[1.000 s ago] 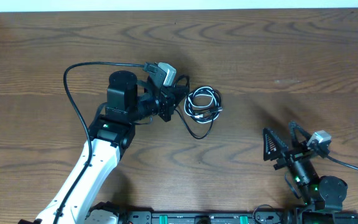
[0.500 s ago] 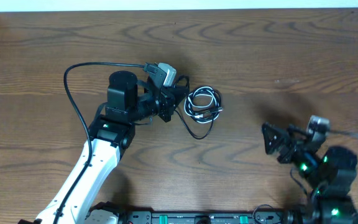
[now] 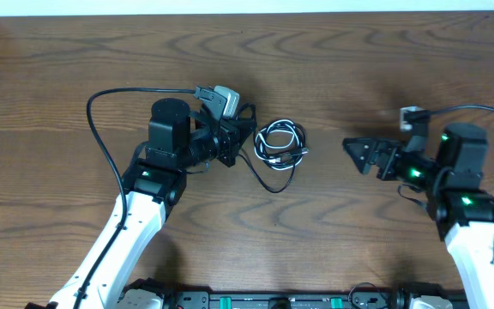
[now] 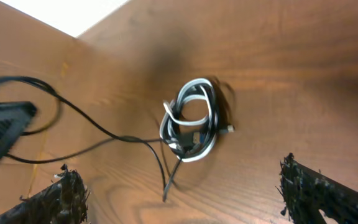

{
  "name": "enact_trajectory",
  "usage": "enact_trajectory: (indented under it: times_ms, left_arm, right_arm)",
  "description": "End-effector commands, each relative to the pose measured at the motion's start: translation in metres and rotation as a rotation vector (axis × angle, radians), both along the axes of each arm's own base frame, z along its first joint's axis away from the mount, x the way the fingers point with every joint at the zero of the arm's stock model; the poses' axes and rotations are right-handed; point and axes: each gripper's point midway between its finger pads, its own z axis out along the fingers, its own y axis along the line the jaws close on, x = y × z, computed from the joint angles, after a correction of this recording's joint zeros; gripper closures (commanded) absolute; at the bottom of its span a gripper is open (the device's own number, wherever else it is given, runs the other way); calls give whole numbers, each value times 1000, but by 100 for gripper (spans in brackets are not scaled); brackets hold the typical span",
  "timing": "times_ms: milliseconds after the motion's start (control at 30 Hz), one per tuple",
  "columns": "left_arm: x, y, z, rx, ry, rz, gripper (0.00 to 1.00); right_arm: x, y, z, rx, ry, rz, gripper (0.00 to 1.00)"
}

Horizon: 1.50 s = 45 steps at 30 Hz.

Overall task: Untangle cables
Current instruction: 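Reach the right gripper to the bundle and grasp the cable loops, then pull the grippers apart, stretching the black cable leftward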

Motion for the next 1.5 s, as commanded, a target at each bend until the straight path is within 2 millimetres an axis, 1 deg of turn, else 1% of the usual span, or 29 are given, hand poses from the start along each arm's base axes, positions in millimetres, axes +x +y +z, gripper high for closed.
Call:
enact_trajectory:
  times_ms: [0,100,167,267,367,400,467,500,567,600,633,700,833,967,1000,1067,1133,1233,1333,1400,1467]
  left_arm:
    - [2,2,6,-9,-3,12,93]
    - [0,2,4,-6,8,12,93]
    - [-1,3,1,-3,18,13,93]
    - [-2,3,-1,1,33,13,93]
    - [-2,5,-5,12,44,24,93]
    - [-1,7,-6,19,45,36,93]
    - [1,9,-8,30,50,51,93]
    - [0,9,-9,30,52,51,93]
    - [0,9,-9,31,55,50,93]
    - [0,9,-9,31,56,50,93]
    - [0,9,-10,32,57,50,93]
    - [-1,9,-11,33,62,51,93]
    - [-2,9,-14,37,75,50,93]
    - [-3,10,-15,40,83,50,92]
    - [-3,10,-15,40,83,50,93]
    - [-3,9,-15,40,82,50,93]
    - [-3,9,-15,40,82,50,92]
    - [-3,10,-15,40,83,50,93]
    - [-3,10,-16,40,85,50,93]
    - [-3,10,-16,41,85,50,93]
    - [-3,10,-16,57,60,37,93]
  right_arm:
    - [13,9,-11,-97,25,-18,4]
    - [21,19,-16,-157,31,-16,4]
    - [30,27,-18,-213,28,-23,3]
    - [46,34,-31,-300,28,-45,5]
    - [63,50,-43,-334,-29,-15,5]
    - [69,56,-49,-337,-44,-3,5]
    - [77,61,-63,-337,-38,3,7]
    - [81,62,-72,-334,-26,0,9]
    - [86,64,-87,-330,-5,-6,17]
    - [89,67,-95,-324,-2,1,18]
    - [92,71,-101,-314,-2,13,20]
    - [93,82,-111,-291,-5,47,20]
    - [91,99,-126,-280,-4,86,21]
    - [89,104,-151,-312,46,46,32]
    - [89,105,-157,-324,52,36,33]
    - [90,106,-159,-320,54,36,35]
    - [92,106,-158,-315,59,29,43]
    - [90,105,-160,-309,78,18,59]
    - [88,103,-163,-316,94,18,80]
    - [88,101,-163,-309,108,3,99]
    - [92,95,-162,-308,107,-15,99]
